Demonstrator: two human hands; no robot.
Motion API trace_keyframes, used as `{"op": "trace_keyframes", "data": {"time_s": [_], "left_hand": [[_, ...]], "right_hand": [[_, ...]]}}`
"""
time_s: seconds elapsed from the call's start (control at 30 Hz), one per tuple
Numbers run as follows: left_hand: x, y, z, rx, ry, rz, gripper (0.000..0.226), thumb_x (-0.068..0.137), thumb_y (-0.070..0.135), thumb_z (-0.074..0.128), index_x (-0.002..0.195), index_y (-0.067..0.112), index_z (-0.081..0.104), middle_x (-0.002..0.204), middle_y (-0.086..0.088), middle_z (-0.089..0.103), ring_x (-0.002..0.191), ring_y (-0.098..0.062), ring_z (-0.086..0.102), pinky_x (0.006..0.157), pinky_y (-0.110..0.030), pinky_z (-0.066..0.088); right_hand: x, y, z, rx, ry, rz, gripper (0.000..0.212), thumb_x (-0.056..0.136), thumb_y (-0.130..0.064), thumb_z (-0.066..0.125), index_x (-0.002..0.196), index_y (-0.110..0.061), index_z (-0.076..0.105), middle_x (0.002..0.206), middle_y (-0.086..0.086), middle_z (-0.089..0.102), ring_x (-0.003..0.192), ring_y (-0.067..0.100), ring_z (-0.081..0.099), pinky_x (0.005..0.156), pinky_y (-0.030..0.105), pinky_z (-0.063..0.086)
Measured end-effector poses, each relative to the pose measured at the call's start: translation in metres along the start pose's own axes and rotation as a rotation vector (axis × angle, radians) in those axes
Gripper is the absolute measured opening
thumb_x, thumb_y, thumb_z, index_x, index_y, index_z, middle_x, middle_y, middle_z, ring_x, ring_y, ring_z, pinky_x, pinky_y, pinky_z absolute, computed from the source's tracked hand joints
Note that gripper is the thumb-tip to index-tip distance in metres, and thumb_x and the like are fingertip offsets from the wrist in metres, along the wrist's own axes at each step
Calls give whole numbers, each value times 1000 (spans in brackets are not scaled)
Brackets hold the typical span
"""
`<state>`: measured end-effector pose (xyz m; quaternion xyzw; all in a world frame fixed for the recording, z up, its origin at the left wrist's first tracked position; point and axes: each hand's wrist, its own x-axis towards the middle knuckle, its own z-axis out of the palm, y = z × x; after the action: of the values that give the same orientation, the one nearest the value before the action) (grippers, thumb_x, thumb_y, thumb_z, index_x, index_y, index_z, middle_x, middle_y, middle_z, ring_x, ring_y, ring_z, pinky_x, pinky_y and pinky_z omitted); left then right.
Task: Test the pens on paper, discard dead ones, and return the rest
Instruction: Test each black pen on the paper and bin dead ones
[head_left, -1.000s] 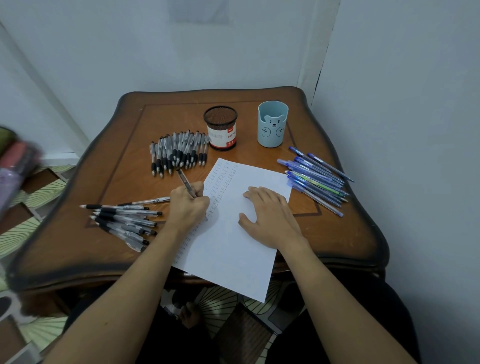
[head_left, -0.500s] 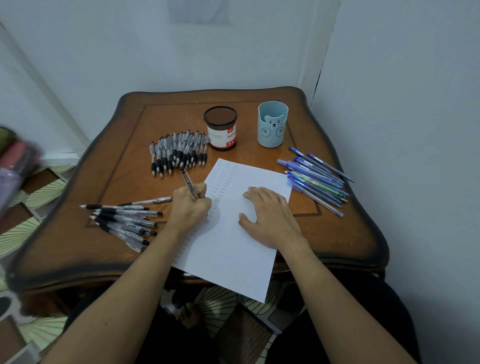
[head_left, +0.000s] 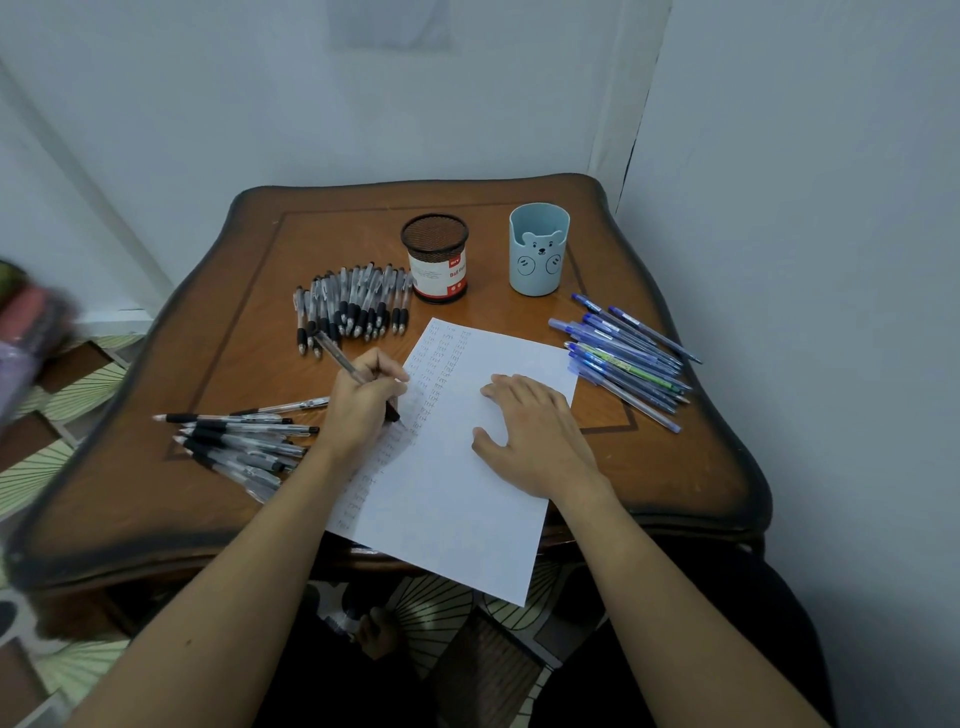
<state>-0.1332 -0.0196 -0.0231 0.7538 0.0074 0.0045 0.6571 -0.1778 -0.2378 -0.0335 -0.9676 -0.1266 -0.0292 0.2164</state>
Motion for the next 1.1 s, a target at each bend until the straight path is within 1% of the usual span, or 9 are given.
{"op": "trace_keyframes", "data": {"time_s": [0.13, 0.2, 0.27, 0.43, 0.57, 0.83, 0.93, 1.03, 1.1], "left_hand": [[1, 5, 2, -35, -5, -19, 10, 105, 20, 49, 96, 18, 52, 62, 0, 41, 42, -11, 36, 42, -27, 33], [0, 9, 4, -22, 5, -37, 31, 102, 49, 45, 100, 19, 50, 59, -1, 40, 41, -13, 36, 38, -26, 32], [0, 10, 5, 27, 37, -20, 44, 98, 57, 40, 104, 17, 57, 54, -2, 44, 41, -15, 41, 40, -27, 35], [-1, 9, 3, 123, 157, 107, 34, 104, 40, 49, 97, 12, 67, 52, -2, 54, 46, -19, 53, 44, -27, 44], [8, 15, -8, 103, 245, 105, 34, 101, 33, 60, 94, 0, 62, 62, -16, 60, 44, -22, 59, 41, -29, 50], [46, 23, -30, 312, 437, -50, 45, 100, 50, 53, 86, 10, 67, 67, -5, 64, 53, -21, 62, 65, -38, 61], [66, 21, -37, 417, 536, -148, 50, 106, 38, 42, 72, 6, 63, 95, -15, 69, 71, -23, 58, 78, -38, 54], [76, 29, -38, 436, 568, -263, 38, 104, 14, 36, 119, -12, 60, 146, -23, 42, 115, -32, 55, 103, -41, 46], [80, 32, -40, 483, 570, -293, 35, 96, 1, 40, 123, -13, 57, 148, -24, 36, 123, -35, 49, 106, -42, 42]], "right_hand": [[0, 0, 0, -2, -4, 0, 54, 98, -49, 47, 146, -24, 42, 156, -5, 37, 145, 13, 28, 120, 35, 15], [0, 0, 0, -3, -5, -1, 55, 98, -49, 47, 146, -24, 42, 156, -5, 36, 145, 13, 27, 121, 35, 14], [0, 0, 0, -4, 0, -2, 54, 97, -49, 47, 146, -24, 43, 156, -5, 37, 145, 13, 28, 121, 36, 15], [0, 0, 0, -5, -10, 3, 55, 98, -49, 47, 146, -24, 42, 156, -6, 36, 146, 13, 27, 121, 36, 14], [0, 0, 0, 2, -8, 3, 55, 98, -49, 48, 146, -24, 42, 157, -6, 36, 146, 13, 27, 121, 36, 14], [1, 1, 1, 2, 5, 4, 55, 97, -49, 47, 145, -25, 42, 156, -7, 36, 145, 10, 26, 120, 34, 14], [1, 1, 1, 6, 5, 4, 55, 97, -49, 47, 145, -25, 42, 156, -7, 36, 145, 11, 26, 120, 34, 13], [1, 2, 2, 6, 5, 2, 54, 97, -49, 47, 145, -25, 42, 156, -7, 36, 145, 10, 26, 121, 33, 13], [1, 2, 2, 8, 5, 2, 54, 97, -50, 48, 145, -26, 42, 156, -8, 36, 145, 10, 26, 121, 33, 13]]}}
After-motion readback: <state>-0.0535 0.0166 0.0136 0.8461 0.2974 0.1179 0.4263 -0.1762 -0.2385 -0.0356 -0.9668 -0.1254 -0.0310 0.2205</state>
